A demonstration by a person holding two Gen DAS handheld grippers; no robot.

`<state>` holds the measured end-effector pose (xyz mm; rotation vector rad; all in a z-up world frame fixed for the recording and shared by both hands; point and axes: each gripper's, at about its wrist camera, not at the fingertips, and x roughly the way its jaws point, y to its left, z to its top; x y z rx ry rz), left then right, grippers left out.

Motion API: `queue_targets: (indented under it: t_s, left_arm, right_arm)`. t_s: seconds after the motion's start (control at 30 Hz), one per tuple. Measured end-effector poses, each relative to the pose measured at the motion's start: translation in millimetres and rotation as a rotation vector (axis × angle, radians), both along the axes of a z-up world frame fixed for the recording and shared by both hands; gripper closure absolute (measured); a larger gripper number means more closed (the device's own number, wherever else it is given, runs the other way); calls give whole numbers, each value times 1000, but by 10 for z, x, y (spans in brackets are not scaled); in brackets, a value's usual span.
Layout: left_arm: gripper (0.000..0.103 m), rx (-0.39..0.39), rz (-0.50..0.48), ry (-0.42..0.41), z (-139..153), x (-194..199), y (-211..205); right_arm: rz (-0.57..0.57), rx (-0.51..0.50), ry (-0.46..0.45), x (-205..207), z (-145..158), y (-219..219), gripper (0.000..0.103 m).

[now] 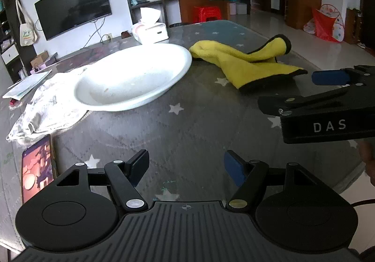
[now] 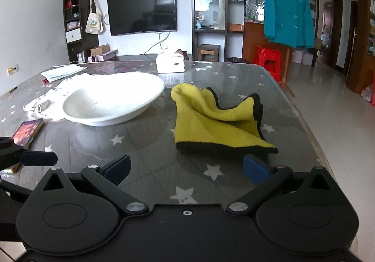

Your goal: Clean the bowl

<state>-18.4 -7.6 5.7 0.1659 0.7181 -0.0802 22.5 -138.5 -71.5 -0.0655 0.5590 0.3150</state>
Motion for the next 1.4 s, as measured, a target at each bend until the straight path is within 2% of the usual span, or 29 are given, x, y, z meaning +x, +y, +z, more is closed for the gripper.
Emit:
queue_targets:
  t_s: [0.3,0.87,1.4]
  left_arm:
    - [31,-19,26,2,-89,19,39]
    - [20,-33,47,-14,-127,40,83]
    - [11,-108,76,13,-176,91,213]
  right_arm:
    - [-24,-2,6,-4,-111,-108,0]
    - [-61,-23,-3,54,-279,-247,0]
    - [-82,-29,17,196,-373,-306,0]
